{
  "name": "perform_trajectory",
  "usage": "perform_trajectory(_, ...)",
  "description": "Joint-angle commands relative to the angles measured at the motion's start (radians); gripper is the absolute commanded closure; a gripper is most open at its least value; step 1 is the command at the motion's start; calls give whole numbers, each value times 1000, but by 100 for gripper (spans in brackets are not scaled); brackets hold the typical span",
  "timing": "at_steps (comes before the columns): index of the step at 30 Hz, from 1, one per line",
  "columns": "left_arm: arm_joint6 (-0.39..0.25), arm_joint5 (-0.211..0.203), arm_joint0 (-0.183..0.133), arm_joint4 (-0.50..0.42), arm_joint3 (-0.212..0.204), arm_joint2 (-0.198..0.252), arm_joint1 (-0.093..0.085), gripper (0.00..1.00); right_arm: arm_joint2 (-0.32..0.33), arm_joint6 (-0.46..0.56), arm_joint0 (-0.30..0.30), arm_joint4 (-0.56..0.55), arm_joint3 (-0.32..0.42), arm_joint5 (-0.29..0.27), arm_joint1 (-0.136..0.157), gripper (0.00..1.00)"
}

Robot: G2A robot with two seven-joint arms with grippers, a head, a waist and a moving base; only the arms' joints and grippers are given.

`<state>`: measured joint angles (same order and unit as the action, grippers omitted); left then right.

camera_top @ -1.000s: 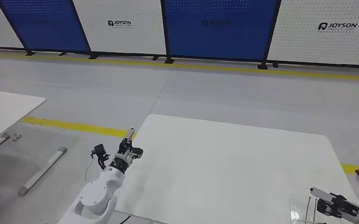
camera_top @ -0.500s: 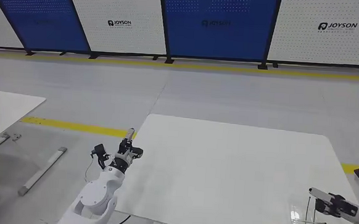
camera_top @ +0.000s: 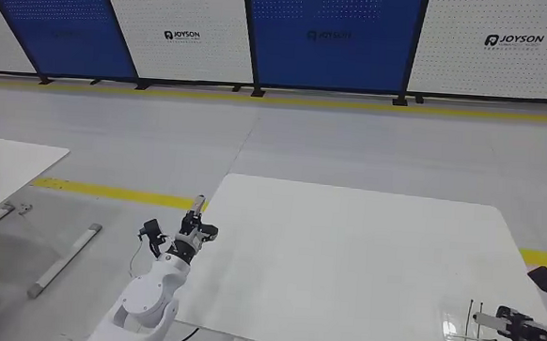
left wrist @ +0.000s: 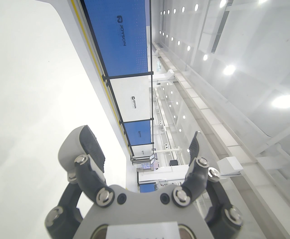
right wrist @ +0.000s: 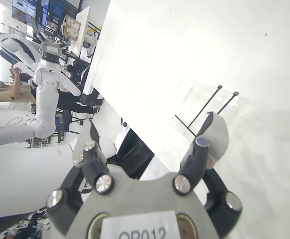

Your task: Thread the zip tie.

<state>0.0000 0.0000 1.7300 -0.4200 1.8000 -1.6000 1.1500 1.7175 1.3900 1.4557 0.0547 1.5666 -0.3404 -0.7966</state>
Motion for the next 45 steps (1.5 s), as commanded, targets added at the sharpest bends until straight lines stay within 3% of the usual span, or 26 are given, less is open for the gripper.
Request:
perform_trajectory(1,0,0,0,0,0,0,0,0,0,0,0,0,0,0,0,0)
perform_trajectory(10,0,0,0,0,0,0,0,0,7,-4,8,-9,1,0,2,0)
perform_trajectory(12,0,0,0,0,0,0,0,0,18,0,22,31,-5,0,8,0)
perform_trajectory(17,0,0,0,0,0,0,0,0,41,0,70,40,7,0,48,0)
perform_trajectory(20,0,0,0,0,0,0,0,0,45,0,88,28,-23,0,79,0)
perform_trajectory(23,0,0,0,0,0,0,0,0,1,0,79,55,-54,2,102,0)
perform_trajectory(27,0,0,0,0,0,0,0,0,-83,0,16,82,-98,18,123,0)
perform_trajectory(37,0,0,0,0,0,0,0,0,-83,0,16,82,-98,18,123,0)
perform_trajectory(45,0,0,0,0,0,0,0,0,-156,0,-6,92,-132,188,146,0)
